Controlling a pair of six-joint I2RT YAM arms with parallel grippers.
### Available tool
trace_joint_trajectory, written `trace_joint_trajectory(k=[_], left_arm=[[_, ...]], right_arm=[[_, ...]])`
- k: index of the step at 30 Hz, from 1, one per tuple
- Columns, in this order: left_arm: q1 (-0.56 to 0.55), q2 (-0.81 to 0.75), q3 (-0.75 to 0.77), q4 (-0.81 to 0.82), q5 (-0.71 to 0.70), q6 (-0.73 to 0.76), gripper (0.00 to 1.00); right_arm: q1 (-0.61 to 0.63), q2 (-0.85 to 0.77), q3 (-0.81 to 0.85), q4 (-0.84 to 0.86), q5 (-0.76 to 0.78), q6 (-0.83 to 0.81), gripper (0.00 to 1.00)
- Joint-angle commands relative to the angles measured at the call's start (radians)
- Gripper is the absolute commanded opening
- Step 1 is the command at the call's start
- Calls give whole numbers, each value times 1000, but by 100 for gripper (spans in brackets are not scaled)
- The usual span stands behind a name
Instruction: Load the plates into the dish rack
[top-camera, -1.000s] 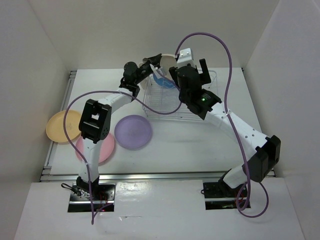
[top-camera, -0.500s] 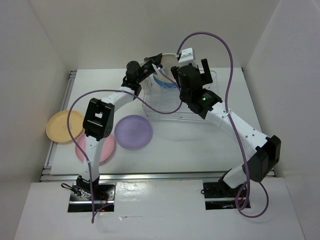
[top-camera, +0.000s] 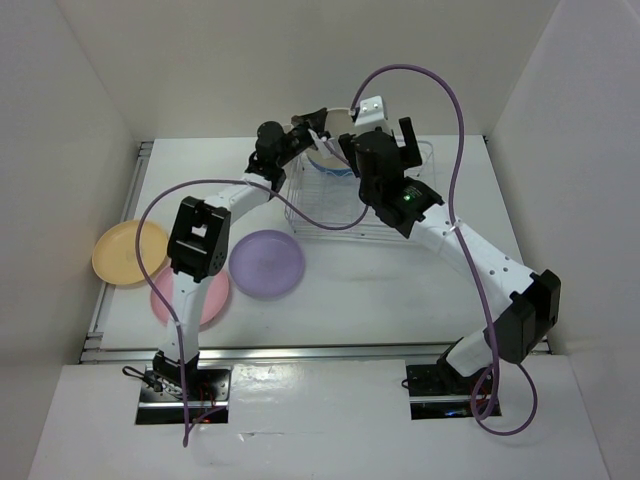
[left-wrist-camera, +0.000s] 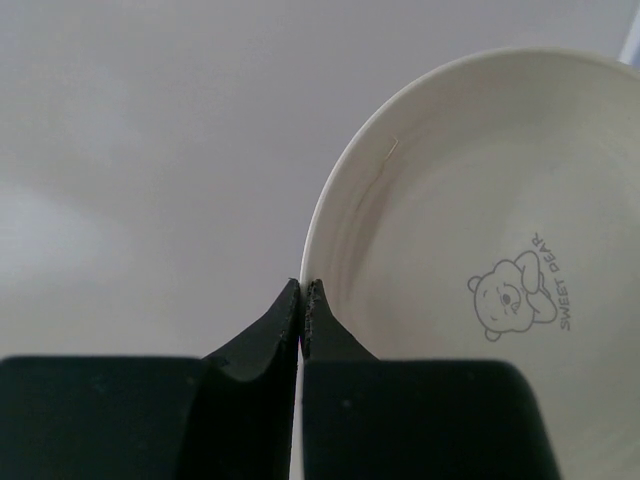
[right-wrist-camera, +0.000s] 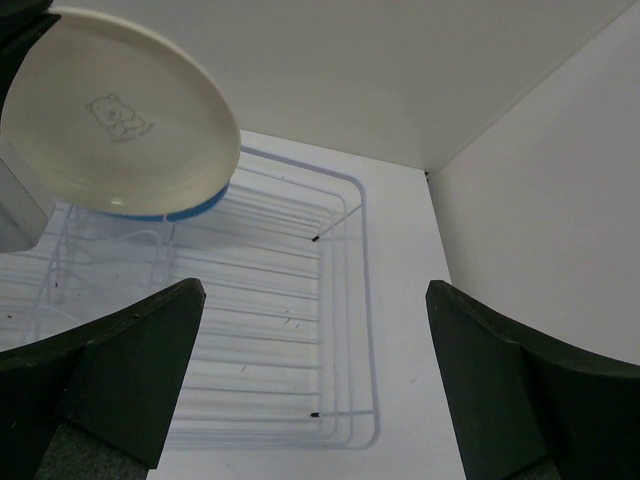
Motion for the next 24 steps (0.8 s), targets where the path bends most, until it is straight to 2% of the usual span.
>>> trace_joint_trajectory(k=[1, 5, 8, 11, 13, 15, 18, 19, 24], left_arm=[[10, -37, 30, 23, 9, 83, 0], [-10, -103, -143, 55, 0, 63, 2], [-29, -137, -241, 67, -21, 63, 0], [-29, -146, -284, 69, -32, 51, 1], [-38, -146, -295, 69, -32, 51, 18], [-38, -146, -304, 69, -32, 39, 27], [-47, -146, -304, 48, -23, 39, 35], [-47, -146, -304, 32, -23, 30, 46], [-47, -159, -304, 35, -61, -22, 50]], right_arm=[[-15, 6, 26, 19, -9, 7, 100], [-15, 6, 16, 30, -9, 7, 100], [-24, -3, 6, 30, -9, 7, 100], [-24, -3, 6, 30, -20, 7, 100], [-24, -3, 6, 30, -20, 7, 100], [-24, -3, 6, 30, -20, 7, 100], [-33, -3, -3, 30, -20, 19, 100], [-33, -3, -3, 30, -20, 19, 100], [-33, -3, -3, 30, -29, 19, 100]])
